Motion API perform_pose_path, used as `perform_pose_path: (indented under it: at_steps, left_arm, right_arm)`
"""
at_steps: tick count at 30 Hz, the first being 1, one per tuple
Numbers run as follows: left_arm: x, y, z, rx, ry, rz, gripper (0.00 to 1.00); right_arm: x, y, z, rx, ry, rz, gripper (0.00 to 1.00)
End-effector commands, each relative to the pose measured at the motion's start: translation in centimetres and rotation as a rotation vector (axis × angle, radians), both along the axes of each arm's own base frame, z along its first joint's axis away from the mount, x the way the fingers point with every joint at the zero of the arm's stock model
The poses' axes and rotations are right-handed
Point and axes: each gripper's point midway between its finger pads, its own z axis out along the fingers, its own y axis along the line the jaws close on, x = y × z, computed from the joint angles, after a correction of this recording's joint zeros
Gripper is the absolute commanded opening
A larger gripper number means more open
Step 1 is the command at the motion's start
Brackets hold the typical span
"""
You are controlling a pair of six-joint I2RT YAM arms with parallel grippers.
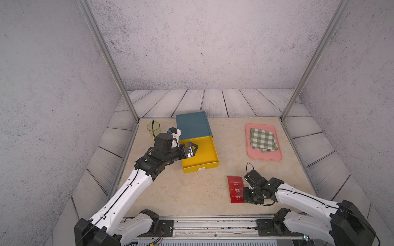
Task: Take the postcards out of the drawer
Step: Place the postcard at the center of the board.
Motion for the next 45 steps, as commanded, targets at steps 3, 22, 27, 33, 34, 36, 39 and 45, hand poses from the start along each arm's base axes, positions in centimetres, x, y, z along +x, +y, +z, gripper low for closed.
perform_pose_path:
  at_steps: [3, 22, 27, 33, 34, 36, 39, 45]
  left_arm:
    - [0.1, 0.1, 0.0, -0.006, -0.005, 0.001, 0.96]
    - [-0.1, 0.0, -0.6, -0.006, 0.002, -0.008, 0.96]
    - [-0.2, 0.1, -0.9, -0.004, 0.006, -0.01, 0.96]
    - [-0.2, 0.1, -0.9, -0.003, -0.001, -0.011, 0.96]
    - [-0.3, 0.1, -0.9, -0.003, -0.001, -0.012, 0.96]
    - [-0.2, 0.1, -1.0, -0.003, -0.001, -0.013, 0.96]
    - [-0.3, 0.1, -1.1, -0.008, 0.001, -0.017, 0.96]
    - [-0.5, 0.0, -1.1, -0.019, 0.003, -0.022, 0.96]
  right_arm:
    - [-1.0, -1.1, -0.9, -0.05, 0.042, -0.011, 0.18]
    - [-1.4, -2.2, -2.5, -0.167, 0.099, -0.011, 0.31]
    - [-1.7, -2.1, -2.8, -0.213, 0.12, 0.014, 0.38]
    - [-1.6, -1.9, -3.1, -0.284, 0.13, 0.042, 0.46]
    - [-1.7, -1.9, -3.2, -0.295, 0.136, 0.047, 0.46]
    - [-1.8, -1.8, -3.5, -0.316, 0.144, 0.055, 0.47]
    - [-2.0, -2.0, -4.0, -0.349, 0.162, 0.065, 0.48]
    - [-2.5, -2.2, -4.8, -0.386, 0.188, 0.083, 0.49]
